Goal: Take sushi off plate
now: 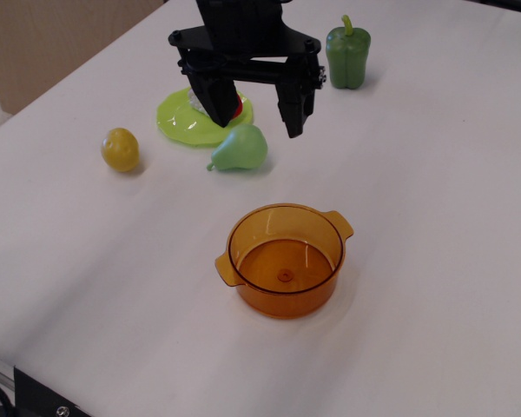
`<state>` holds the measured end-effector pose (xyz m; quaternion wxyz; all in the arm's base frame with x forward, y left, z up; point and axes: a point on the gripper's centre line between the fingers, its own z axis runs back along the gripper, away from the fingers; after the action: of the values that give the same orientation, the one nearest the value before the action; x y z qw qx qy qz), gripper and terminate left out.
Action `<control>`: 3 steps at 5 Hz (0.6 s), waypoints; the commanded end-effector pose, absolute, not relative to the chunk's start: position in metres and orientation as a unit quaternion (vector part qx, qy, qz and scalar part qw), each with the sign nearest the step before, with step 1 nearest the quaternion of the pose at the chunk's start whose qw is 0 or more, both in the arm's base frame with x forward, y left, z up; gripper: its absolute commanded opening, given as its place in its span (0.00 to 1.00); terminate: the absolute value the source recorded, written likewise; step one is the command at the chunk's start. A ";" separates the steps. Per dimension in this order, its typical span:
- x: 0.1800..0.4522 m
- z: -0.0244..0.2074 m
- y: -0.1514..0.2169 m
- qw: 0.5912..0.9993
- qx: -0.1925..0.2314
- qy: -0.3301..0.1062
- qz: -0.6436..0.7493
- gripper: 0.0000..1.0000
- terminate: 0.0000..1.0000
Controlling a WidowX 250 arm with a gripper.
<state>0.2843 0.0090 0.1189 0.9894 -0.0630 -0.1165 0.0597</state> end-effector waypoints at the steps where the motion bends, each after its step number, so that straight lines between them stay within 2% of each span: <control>1: 0.284 0.119 0.009 0.989 -0.063 -0.116 0.060 1.00 0.00; 3: 0.308 0.111 0.047 0.940 -0.036 -0.156 0.301 1.00 0.00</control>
<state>0.3028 0.0446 0.0965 0.9403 -0.0329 -0.1287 0.3134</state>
